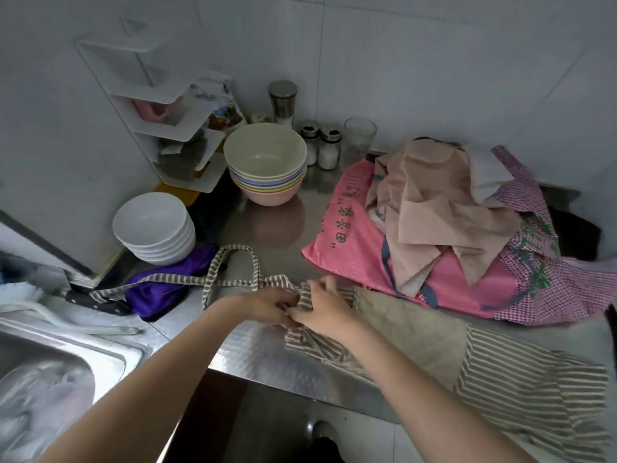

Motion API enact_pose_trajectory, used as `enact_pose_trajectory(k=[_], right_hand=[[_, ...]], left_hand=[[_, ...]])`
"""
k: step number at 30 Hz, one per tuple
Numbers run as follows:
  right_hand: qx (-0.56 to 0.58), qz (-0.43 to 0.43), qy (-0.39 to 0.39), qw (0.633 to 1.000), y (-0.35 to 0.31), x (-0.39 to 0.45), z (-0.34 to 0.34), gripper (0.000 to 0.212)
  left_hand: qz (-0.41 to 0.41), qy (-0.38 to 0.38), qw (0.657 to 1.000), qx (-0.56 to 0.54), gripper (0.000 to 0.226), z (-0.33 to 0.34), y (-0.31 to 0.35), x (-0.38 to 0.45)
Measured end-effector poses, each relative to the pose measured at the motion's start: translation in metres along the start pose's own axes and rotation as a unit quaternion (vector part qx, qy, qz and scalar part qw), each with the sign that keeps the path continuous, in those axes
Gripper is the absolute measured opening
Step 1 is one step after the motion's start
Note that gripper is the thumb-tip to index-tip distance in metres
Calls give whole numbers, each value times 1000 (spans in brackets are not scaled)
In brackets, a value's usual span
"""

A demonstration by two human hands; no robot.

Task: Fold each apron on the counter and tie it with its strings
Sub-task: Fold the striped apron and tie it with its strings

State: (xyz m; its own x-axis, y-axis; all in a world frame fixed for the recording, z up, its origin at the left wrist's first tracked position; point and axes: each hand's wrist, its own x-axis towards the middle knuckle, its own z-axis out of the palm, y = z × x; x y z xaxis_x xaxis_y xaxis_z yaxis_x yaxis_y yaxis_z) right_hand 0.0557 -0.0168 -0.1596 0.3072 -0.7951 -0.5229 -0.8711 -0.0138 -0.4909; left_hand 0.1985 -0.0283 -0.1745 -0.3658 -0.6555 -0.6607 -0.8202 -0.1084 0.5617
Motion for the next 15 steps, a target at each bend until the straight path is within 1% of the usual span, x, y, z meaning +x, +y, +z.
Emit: enact_pose_trajectory(k=[2,3,5,7,8,12,15], right_hand=[[7,-4,-24,1000,10,-1,1,89],[-3,-9,-33,999,14,-3,2,96],[-34,-13,-40,999,20,-7,6,107],[-64,-13,-48,997,23,-10,12,115],[-80,-14,-50,995,24,-12,14,118],[-160,-16,-30,987,28,-14,26,125],[-194,-21,-40,980,29,-13,31,124]], left_hand=[[-4,0,999,40,50,-5,-5,-2],[-4,11,998,65,50,-6,-7,-1],[-4,55,994,96,43,-9,-13,4],[-23,110,985,127,36,-11,-12,7],[-40,134,980,143,37,-11,-10,8],[-97,242,946,194,52,-12,0,13],[-108,275,928,226,41,-11,8,19]])
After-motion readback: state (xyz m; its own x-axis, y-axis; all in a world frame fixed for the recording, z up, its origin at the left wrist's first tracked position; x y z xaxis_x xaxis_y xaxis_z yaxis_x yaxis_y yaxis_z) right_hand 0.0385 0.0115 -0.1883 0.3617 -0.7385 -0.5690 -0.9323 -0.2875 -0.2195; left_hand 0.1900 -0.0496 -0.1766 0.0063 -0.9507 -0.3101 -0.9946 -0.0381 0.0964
